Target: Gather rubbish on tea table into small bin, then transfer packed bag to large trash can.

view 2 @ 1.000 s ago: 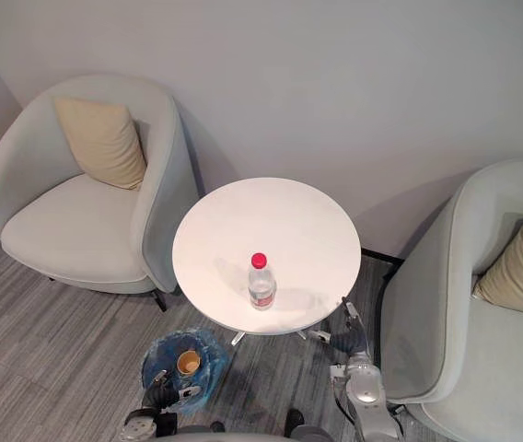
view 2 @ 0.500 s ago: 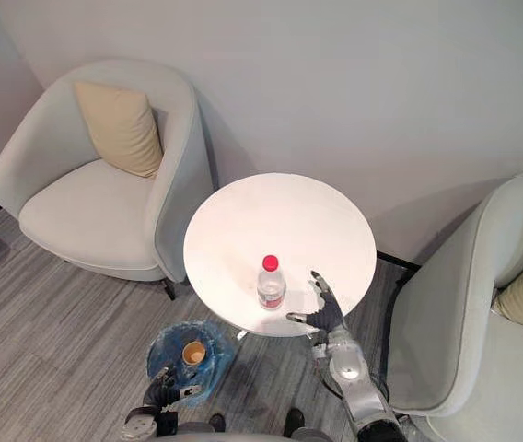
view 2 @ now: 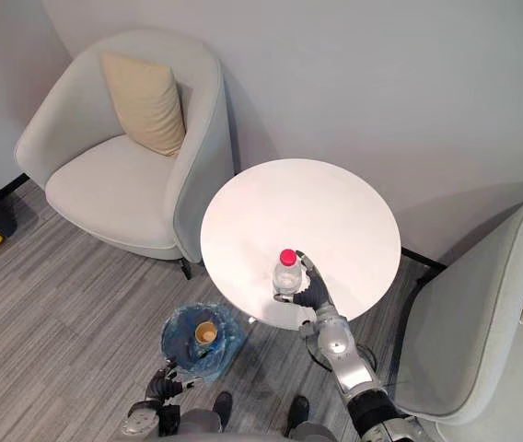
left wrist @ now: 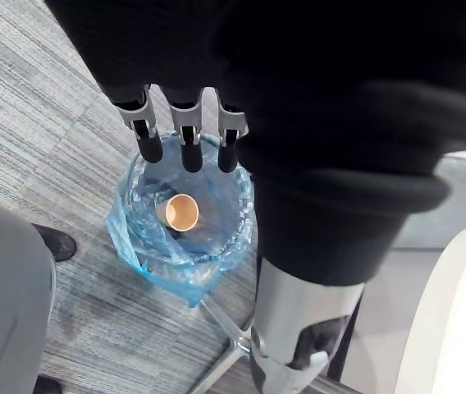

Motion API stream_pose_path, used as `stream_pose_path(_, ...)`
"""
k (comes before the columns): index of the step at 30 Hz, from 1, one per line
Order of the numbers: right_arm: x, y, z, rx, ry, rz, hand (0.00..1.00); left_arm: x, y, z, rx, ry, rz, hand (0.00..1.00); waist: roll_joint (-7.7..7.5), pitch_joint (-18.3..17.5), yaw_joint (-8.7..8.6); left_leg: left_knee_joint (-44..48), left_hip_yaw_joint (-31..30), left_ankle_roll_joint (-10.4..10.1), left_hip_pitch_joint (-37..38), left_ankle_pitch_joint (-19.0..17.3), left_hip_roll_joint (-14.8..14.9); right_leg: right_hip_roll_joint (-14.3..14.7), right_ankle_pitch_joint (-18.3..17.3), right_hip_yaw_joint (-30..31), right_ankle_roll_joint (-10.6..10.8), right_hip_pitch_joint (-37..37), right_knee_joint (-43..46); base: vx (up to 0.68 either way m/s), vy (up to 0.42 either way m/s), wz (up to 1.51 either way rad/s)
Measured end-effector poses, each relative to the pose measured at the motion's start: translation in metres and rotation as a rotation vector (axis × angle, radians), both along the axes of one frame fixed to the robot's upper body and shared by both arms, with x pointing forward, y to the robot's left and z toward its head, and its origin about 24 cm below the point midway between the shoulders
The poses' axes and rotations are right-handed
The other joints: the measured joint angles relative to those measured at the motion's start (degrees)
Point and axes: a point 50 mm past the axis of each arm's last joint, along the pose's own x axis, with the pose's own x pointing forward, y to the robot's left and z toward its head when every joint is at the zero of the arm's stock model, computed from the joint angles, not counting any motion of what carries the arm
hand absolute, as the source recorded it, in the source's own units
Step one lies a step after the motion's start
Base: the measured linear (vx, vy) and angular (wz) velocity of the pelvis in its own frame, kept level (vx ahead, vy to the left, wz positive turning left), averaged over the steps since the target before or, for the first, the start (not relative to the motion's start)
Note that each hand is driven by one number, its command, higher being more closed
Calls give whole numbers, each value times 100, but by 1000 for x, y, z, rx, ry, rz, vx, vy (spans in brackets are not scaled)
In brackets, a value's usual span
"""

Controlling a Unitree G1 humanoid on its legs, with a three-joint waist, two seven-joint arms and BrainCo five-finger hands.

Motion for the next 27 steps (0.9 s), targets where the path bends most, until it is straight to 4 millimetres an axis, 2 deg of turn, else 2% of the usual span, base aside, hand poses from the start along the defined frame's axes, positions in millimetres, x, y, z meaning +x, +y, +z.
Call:
stream_pose_path(4, 7, 1, 0, 5, 9, -8, 0, 4, -1, 2, -1, -17, -9, 0, 16, 46, 53, -75, -93, -18, -210, 116, -4, -5, 4, -114, -7, -194, 17, -19, -6, 15)
stream_pose_path(7, 18, 3, 7, 21, -10, -29, 0, 9, -2, 5, -5, -46, -9, 0, 45, 248, 75, -68, -125, -23, -218, 126, -9, -13, 5, -147, -8, -196, 43, -15, 2, 7)
stream_pose_path(8, 23, 3, 11, 35, -27, -43, 100, 11, -2, 7, -7, -59, -7, 0, 55, 328, 83, -56, -132, -22, -236, 127, -19, -22, 4, -164, -8, -201, 50, -22, 12, 5)
stream_pose_path(13, 37, 2, 27, 65, -80, -75, 100, 22, -6, 12, -18, -97, -14, 0, 139, 558, 206, 6, -221, -48, -464, 189, -40, -50, -7, -250, -21, -411, 178, -34, 9, 10)
stream_pose_path(17, 49, 6, 37, 82, -106, -81, 100, 26, -7, 15, -21, -116, -14, 0, 157, 684, 221, 0, -244, -59, -528, 235, -37, -57, -13, -268, -28, -499, 245, -57, 0, 4)
stream_pose_path(24, 44, 6, 32, 120, -82, -99, 100, 27, -7, 15, -28, -117, -9, 0, 158, 695, 214, -38, -231, -64, -566, 266, -21, -57, -25, -244, -40, -585, 309, -5, 0, 0)
stream_pose_path(27, 36, 3, 35, 147, -108, -111, 100, 27, -7, 15, -28, -117, -9, 0, 156, 693, 212, -72, -214, -63, -541, 271, -13, -55, -25, -228, -40, -582, 308, 1, 1, -2)
